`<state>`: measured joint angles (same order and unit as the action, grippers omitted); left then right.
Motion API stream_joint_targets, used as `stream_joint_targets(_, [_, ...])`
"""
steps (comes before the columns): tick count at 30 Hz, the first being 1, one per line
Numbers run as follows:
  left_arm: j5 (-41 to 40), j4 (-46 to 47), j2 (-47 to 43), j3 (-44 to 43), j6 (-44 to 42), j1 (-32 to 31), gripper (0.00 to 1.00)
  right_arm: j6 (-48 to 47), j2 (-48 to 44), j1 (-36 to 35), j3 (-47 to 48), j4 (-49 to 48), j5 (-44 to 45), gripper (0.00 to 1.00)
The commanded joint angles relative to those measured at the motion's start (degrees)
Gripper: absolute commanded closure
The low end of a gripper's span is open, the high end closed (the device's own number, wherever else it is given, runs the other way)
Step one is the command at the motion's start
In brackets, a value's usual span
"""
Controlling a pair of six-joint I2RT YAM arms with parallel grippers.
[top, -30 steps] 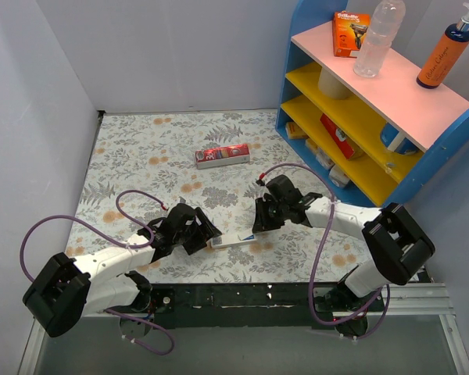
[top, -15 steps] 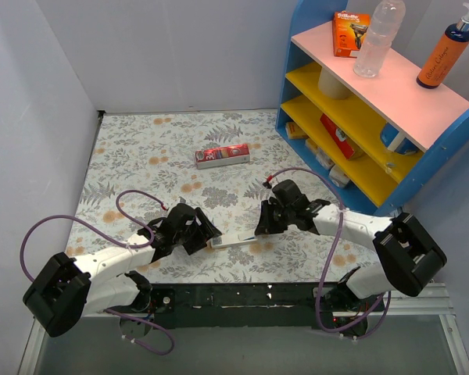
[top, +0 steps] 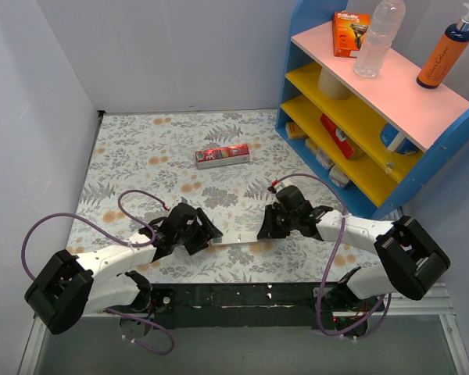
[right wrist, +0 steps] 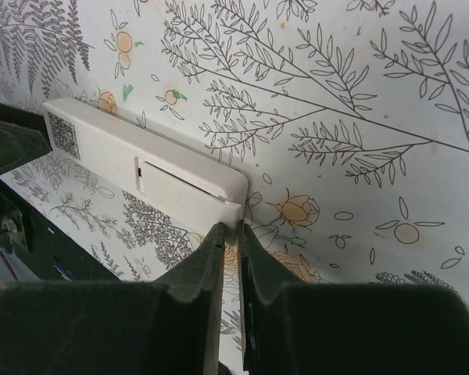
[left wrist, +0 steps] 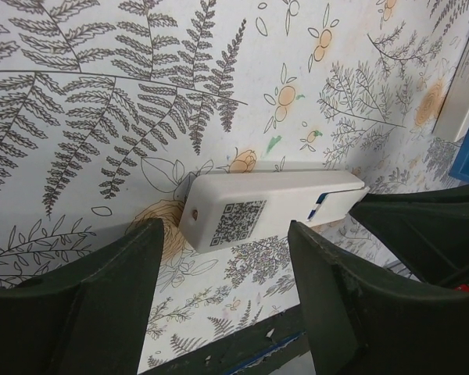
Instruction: Load the batteries into the remote control
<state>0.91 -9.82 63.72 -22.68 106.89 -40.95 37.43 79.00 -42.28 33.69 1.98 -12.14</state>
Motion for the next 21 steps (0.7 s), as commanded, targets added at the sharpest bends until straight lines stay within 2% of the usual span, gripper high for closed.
stream_joint_targets(1, [0.9,0.2,0.3,-1.8,-0.5,0.1,0.36,-1.2,1.3,0.1,1.9,1.1,0.4,0.84])
stream_joint_targets(9, [0.9,0.3,0.7,-1.9,-0.6,0.2,0.36,-2.3,3.8,0.1,4.9,5.4,0.5,0.88])
stream_joint_targets(21, [1.5,0.9,1.0,-1.9,-1.0,0.2,0.37,-2.9,6.7,0.0,7.7,8.9,-0.3,0.89])
